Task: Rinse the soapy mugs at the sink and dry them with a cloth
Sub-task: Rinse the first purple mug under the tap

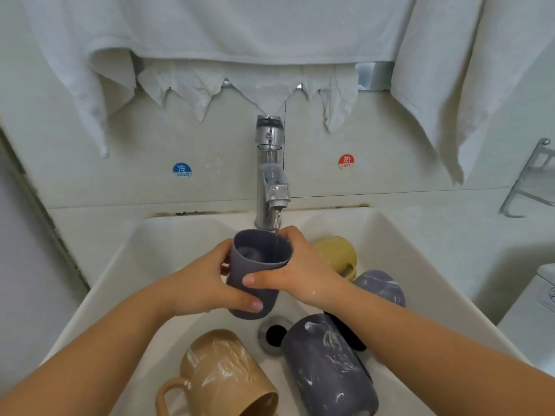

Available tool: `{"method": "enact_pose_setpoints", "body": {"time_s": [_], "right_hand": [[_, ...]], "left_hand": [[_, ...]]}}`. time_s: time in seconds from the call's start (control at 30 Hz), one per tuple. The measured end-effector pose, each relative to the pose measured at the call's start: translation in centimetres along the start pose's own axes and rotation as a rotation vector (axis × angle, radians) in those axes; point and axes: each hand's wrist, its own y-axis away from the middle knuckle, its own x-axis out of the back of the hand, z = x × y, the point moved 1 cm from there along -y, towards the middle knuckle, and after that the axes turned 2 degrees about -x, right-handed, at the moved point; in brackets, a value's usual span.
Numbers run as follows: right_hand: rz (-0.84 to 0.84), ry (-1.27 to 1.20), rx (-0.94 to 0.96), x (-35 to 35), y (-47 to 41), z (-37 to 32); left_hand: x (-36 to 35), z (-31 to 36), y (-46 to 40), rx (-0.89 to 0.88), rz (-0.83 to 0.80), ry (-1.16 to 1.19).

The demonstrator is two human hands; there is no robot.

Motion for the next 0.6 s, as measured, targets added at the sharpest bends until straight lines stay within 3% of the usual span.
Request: {"method": "enact_pose_setpoints", "body": {"time_s": [0.1, 0.2, 0.37, 0.43, 0.6], "right_hand": [[-0.014, -0.055, -0.017, -0.2, -0.2, 0.1], [-0.111, -0.081, -0.063, 0.5, -0.4, 0.2], [-0.345, 0.073, -0.222, 3.6, -0.6, -0.4], [-0.25, 0.063, -0.265, 4.3, -1.2, 0.0], [0.018, 0.187, -0.194, 4.9, -2.1, 1.0]], "left_hand": [[-0.5, -0.2, -0.2, -0.054, 0.117, 0.058], [-0.4, -0.3, -0.3, -0.08, 0.156, -0.028], [0.8, 0.1, -0.4, -0.175, 0.229, -0.587], [1.1, 0.3, -0.4, -0.172, 0.22, -0.86], [2.0, 0.2, -0.7, -0.455, 0.322, -1.385]]}}
